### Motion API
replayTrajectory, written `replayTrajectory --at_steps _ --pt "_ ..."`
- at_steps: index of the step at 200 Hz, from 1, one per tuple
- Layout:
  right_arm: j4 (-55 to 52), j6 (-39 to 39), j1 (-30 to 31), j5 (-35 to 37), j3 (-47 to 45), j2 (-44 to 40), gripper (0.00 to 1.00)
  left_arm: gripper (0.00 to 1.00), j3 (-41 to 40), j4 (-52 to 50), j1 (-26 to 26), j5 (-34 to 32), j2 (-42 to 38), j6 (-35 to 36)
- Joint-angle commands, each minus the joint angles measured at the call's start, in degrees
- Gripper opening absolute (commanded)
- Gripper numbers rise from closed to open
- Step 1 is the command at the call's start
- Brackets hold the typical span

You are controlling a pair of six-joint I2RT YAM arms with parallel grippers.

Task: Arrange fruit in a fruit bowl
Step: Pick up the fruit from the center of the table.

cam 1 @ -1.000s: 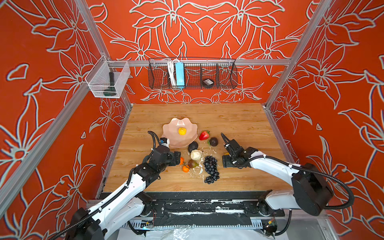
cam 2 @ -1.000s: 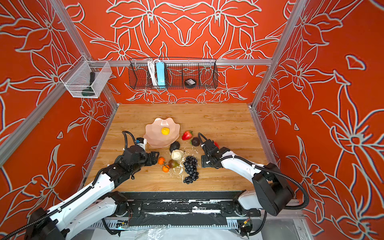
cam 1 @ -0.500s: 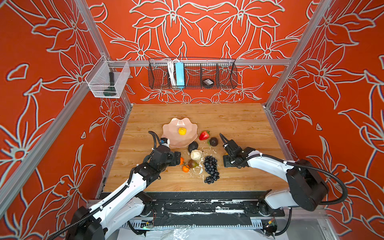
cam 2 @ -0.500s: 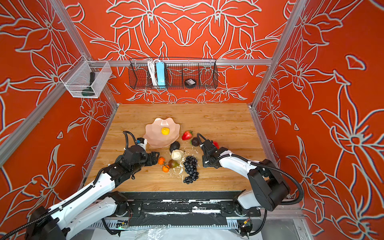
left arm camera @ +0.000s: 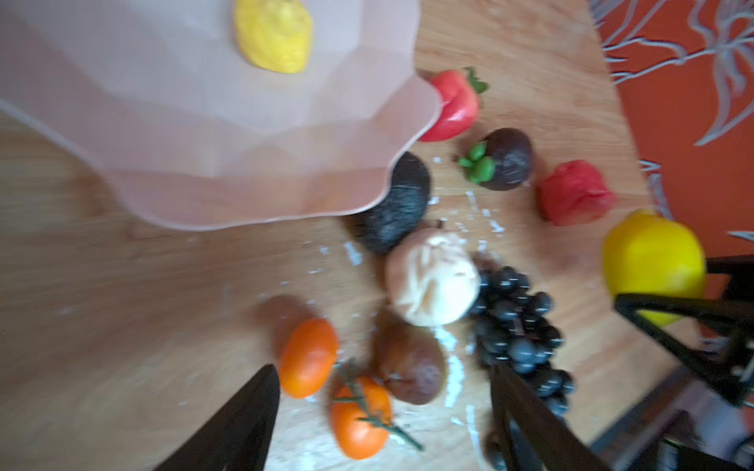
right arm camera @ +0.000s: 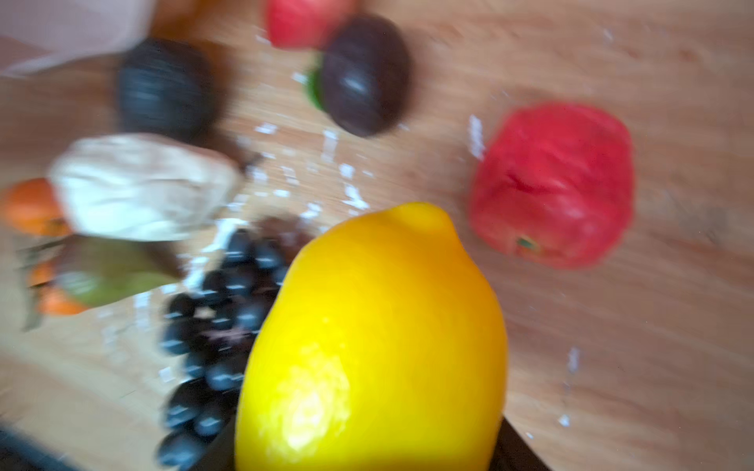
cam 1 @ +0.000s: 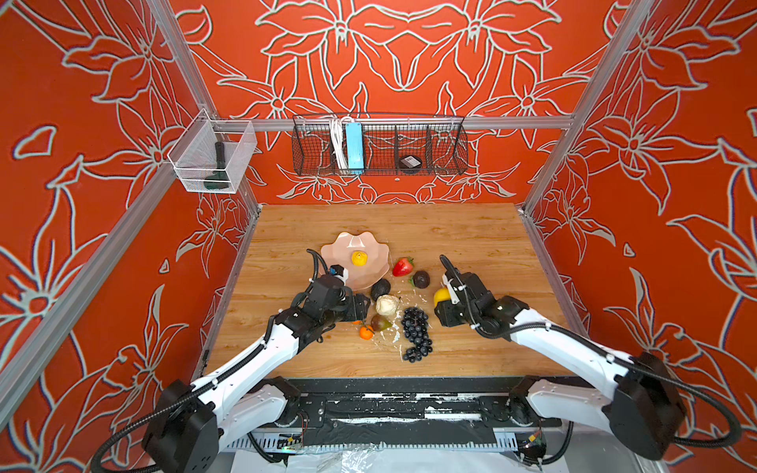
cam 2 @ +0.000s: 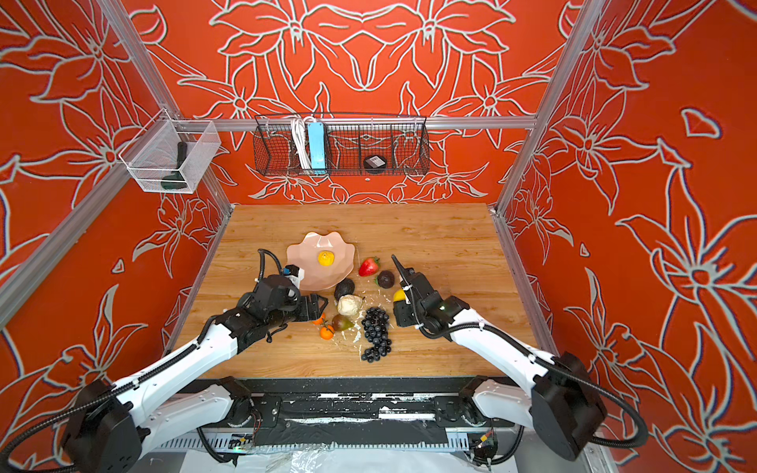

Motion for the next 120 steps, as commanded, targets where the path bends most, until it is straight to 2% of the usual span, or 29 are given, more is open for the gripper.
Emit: replayTrajectory --at_steps 1,12,33,70,120 --pt "4.41 -4.85 2.77 -6.45 -0.29 -0.7 0.57 0.84 2.01 1.48 0.06 11.89 0.68 -4.94" --pt "6.03 -6.19 4.71 -6.82 0.05 -0.24 0.56 0.89 2.25 2.56 0.06 14.44 0.46 -5.97" --pt "9.58 -8.79 8.29 -7.39 0.53 1.42 0.56 0.92 1.99 3.94 0.06 16.74 -0.33 -7.25" --pt "13.92 -13.17 13.69 -7.96 2.45 4.45 0.56 0.92 1.9 3.53 0.06 19.02 -1.11 -7.19" --pt "16.09 -16.66 16.72 -8.41 6.8 9.47 0.56 0.92 -0.38 5.69 -0.03 20.69 -1.45 -7.29"
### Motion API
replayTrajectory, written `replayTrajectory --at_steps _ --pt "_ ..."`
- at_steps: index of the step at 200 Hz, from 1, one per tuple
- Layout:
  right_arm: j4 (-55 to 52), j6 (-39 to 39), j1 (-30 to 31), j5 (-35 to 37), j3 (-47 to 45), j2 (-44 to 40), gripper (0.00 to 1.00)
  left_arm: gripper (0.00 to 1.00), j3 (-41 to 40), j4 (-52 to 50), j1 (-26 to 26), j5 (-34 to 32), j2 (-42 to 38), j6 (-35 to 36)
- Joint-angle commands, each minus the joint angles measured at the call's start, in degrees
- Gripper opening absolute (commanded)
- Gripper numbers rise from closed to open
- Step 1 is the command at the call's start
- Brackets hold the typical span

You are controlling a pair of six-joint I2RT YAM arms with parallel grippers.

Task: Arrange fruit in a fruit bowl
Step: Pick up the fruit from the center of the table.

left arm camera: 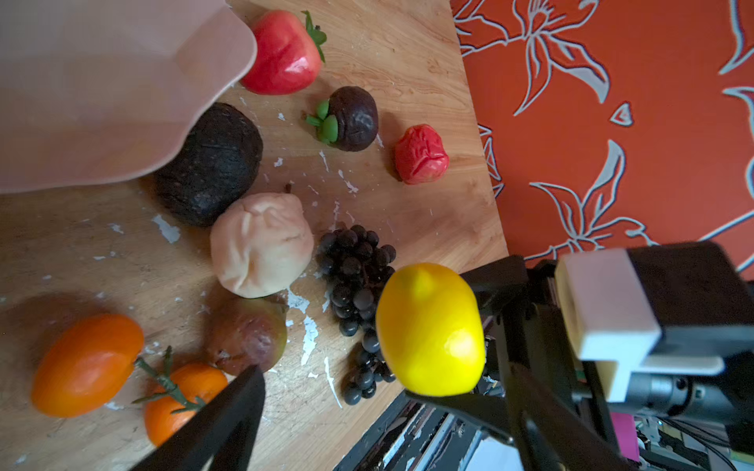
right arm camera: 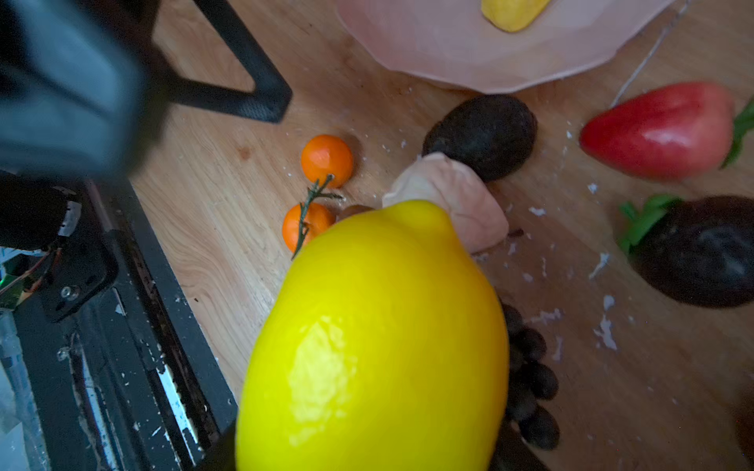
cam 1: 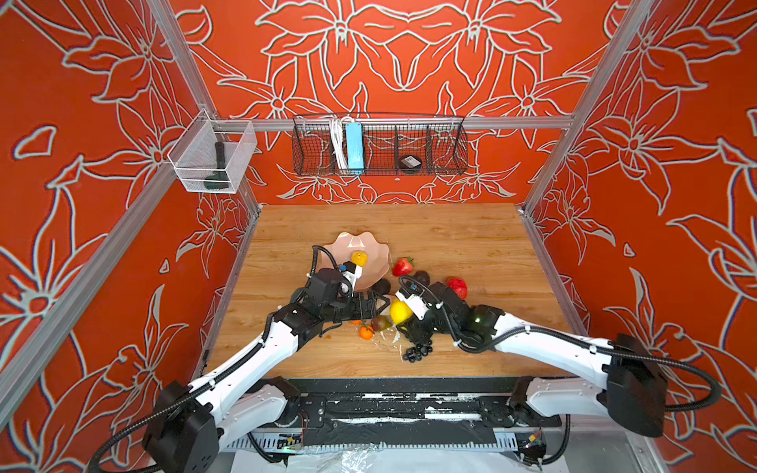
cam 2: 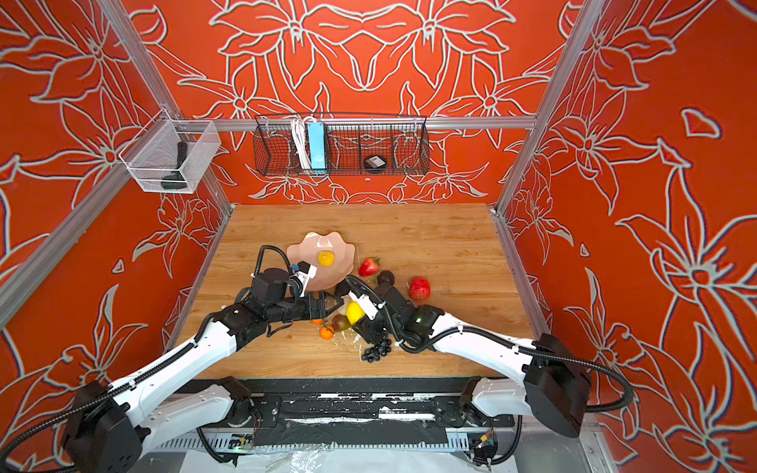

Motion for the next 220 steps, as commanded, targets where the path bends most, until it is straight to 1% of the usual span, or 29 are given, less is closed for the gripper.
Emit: replayTrajectory --at_steps 1,62,79,93,135,176,205,220 --pt "3.07 -3.65 1.13 -0.98 2.97 1.61 0.56 0.91 -1.04 1.55 -0.01 2.12 -0.41 -0.75" --pt "4.79 -4.49 2.68 -1.32 5.26 4.42 0.57 0.86 -1.66 4.65 0.0 6.36 1.05 -1.28" --pt "5.19 -4.49 3.04 -1.1 5.36 4.42 0.57 0.83 -1.72 4.91 -0.01 6.85 1.67 -1.46" --pt "5.56 -4.49 3.2 -0.67 5.32 4.33 0.57 0.8 -1.77 5.15 -0.01 7.25 2.29 -1.46" --pt "6.51 -4.4 3.56 -0.04 5.51 4.75 0.57 0.66 -1.5 5.9 -0.01 8.48 3.74 -1.72" --pt "6.22 -4.08 3.65 1.54 6.07 5.22 0.58 0.51 -1.68 5.16 -0.01 7.36 3.7 -1.64" --pt "6.55 -3.46 3.65 1.89 6.05 4.91 0.62 0.47 -1.5 4.35 -0.01 5.84 3.89 -1.71" --pt "6.44 -3.09 3.65 2.73 6.05 4.66 0.67 0.46 -1.57 4.17 0.04 4.41 3.53 -2.22"
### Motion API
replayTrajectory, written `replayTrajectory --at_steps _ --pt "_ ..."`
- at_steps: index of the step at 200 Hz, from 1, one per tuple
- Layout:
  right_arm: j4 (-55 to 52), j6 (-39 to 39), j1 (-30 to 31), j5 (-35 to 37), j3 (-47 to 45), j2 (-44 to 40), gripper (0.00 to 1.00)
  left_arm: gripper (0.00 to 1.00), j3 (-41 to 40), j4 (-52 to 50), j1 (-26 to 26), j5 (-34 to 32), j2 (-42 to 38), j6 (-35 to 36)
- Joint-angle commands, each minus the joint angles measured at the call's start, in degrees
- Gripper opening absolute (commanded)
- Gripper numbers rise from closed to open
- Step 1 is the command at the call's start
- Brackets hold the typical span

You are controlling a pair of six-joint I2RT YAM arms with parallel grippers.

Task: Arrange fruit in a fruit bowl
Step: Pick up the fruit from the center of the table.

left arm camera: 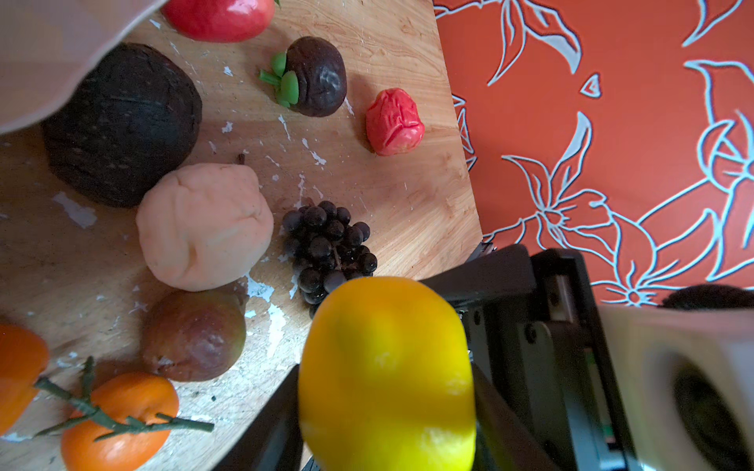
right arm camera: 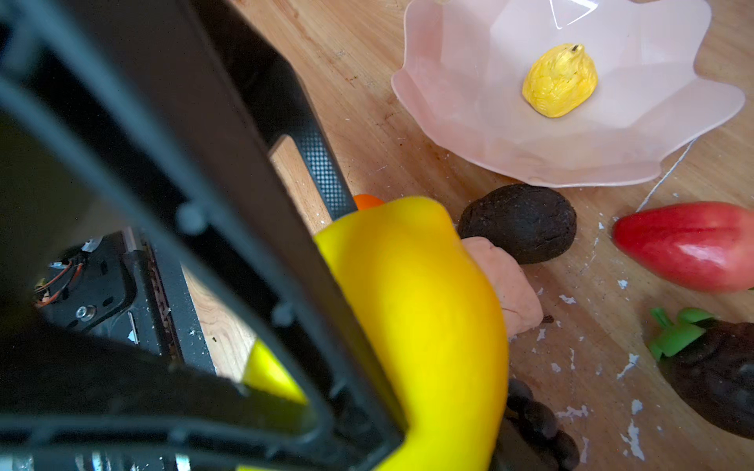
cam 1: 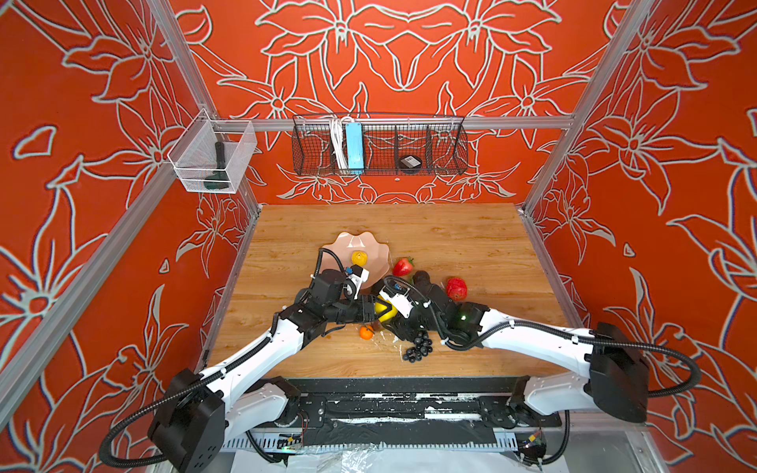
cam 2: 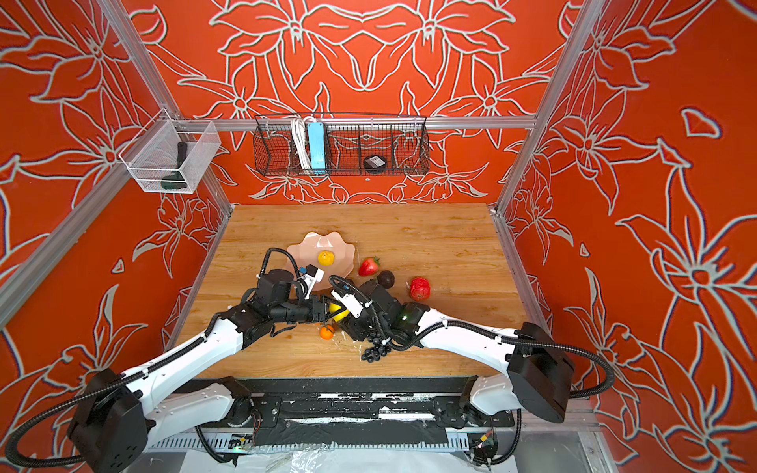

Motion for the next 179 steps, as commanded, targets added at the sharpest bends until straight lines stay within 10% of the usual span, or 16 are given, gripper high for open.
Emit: replayTrajectory --at_steps 1,87,179 --pt "1.86 0.06 0.55 2.12 2.23 -0.22 0.67 0.46 0.06 -1.01 0.02 -2.68 0.0 -0.84" --pt "19.44 12.93 -1.38 6.39 -10.64 -8.91 0.89 0.46 -4.57 -1.45 5.26 -18.48 -10.11 -18.58" --pt "38.98 6.13 -1.38 -3.6 -14.83 -3.16 0.89 0.46 -8.3 4.85 5.35 -9.74 -12.33 -36.43"
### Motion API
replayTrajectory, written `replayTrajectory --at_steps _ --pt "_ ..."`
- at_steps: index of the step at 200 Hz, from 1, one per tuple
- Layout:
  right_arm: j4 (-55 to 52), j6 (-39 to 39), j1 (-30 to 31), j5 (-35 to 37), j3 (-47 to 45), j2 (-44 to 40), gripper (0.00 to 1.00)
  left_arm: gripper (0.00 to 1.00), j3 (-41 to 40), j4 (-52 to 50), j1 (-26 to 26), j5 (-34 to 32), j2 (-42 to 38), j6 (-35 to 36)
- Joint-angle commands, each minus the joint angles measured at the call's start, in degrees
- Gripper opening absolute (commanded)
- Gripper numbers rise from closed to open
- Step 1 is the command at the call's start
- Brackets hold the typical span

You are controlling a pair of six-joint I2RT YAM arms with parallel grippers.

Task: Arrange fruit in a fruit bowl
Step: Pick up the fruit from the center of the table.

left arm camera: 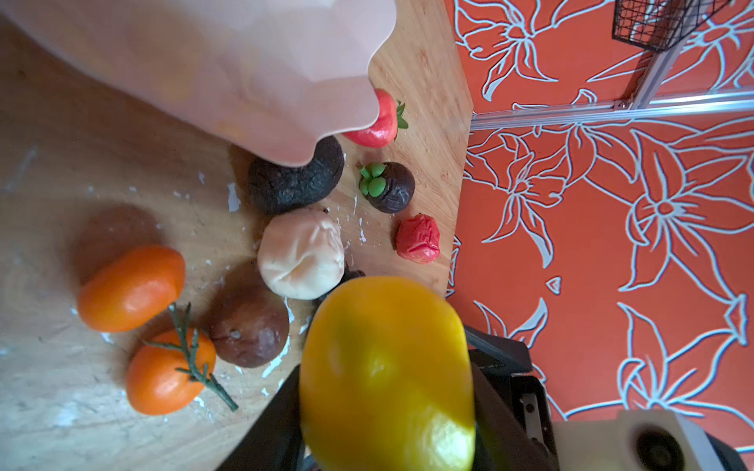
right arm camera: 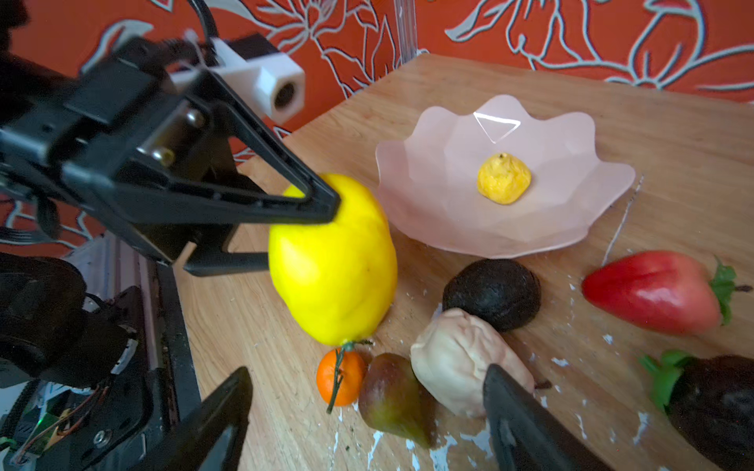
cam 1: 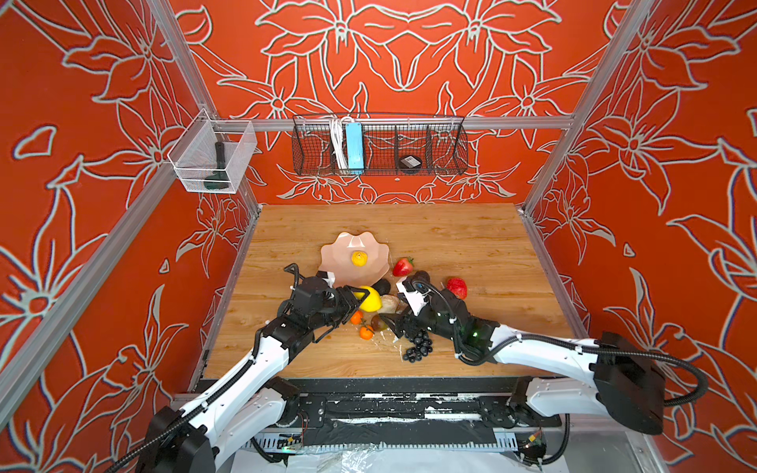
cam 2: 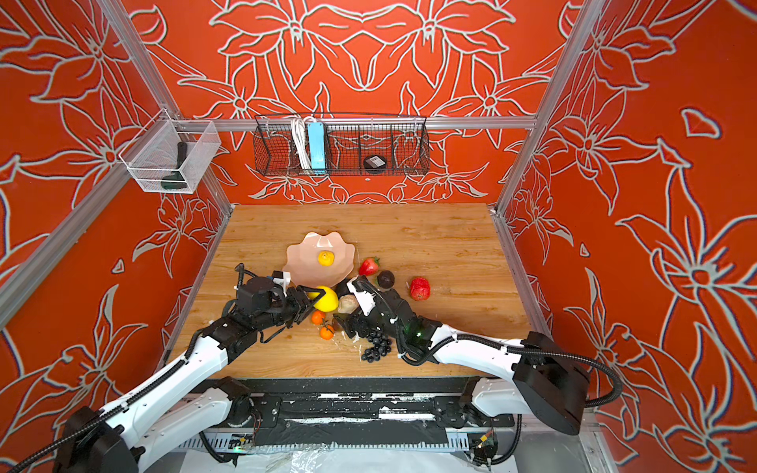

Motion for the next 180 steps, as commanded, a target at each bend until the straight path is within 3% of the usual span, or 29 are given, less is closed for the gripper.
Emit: replayTrajectory --at_steps 1,94,180 --pt "6.93 -1.96 -0.05 -4.62 0.6 1.98 0.88 0.46 -1.68 3.47 0.22 2.72 -1.51 -6.95" --pt "9.64 1.02 -0.06 -9.37 3.7 7.66 0.81 0.46 -3.12 5.28 0.2 4.93 -4.59 -10.86" --pt "10.29 1.39 -0.06 -10.53 5.39 9.99 0.65 0.48 -4.8 8.37 0.17 5.66 -3.89 -12.49"
